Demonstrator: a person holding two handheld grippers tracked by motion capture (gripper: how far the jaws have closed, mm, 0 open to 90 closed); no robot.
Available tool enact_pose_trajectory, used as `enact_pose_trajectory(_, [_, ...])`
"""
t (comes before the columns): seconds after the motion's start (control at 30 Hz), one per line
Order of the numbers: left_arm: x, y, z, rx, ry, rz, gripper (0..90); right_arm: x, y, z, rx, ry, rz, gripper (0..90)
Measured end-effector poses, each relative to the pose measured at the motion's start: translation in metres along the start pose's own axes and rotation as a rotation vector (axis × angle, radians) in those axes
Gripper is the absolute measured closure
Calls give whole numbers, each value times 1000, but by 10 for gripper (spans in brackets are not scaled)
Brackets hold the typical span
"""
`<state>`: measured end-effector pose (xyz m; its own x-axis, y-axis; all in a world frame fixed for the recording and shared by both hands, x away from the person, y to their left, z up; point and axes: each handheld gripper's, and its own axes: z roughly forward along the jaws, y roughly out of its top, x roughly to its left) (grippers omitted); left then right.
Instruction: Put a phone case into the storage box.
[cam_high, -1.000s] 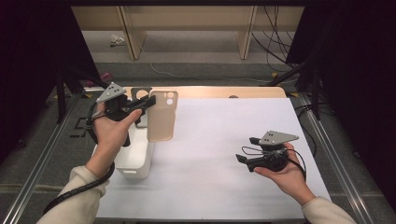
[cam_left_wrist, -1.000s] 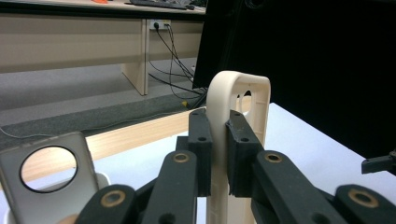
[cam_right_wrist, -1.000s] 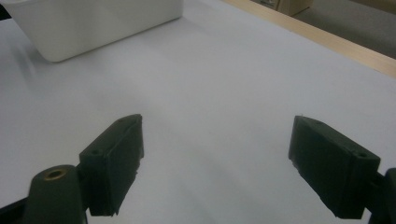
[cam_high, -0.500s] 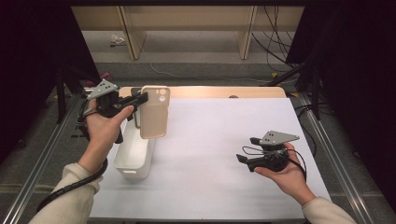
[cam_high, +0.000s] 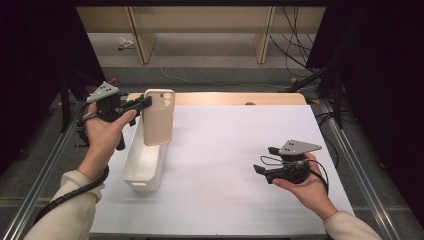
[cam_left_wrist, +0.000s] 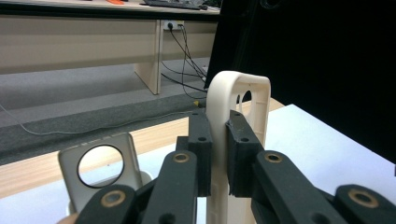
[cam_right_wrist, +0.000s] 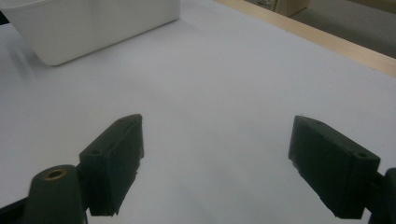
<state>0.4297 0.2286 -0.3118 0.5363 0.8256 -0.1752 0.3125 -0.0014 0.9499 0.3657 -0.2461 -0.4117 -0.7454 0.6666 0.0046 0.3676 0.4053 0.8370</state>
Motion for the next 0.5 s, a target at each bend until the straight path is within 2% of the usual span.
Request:
enact_pose_trajectory(0.27, [9,3,1,16,33,26,820,0,-2,-1,4,2,2,190])
enact_pose_trajectory(0.37, [12,4,2,13,38,23,820,-1,-3,-2,3,0,5,190])
enact_pose_trajectory(0.5, [15,6,3,10,47,42,820,-2,-4,-3,3,-2,9,191])
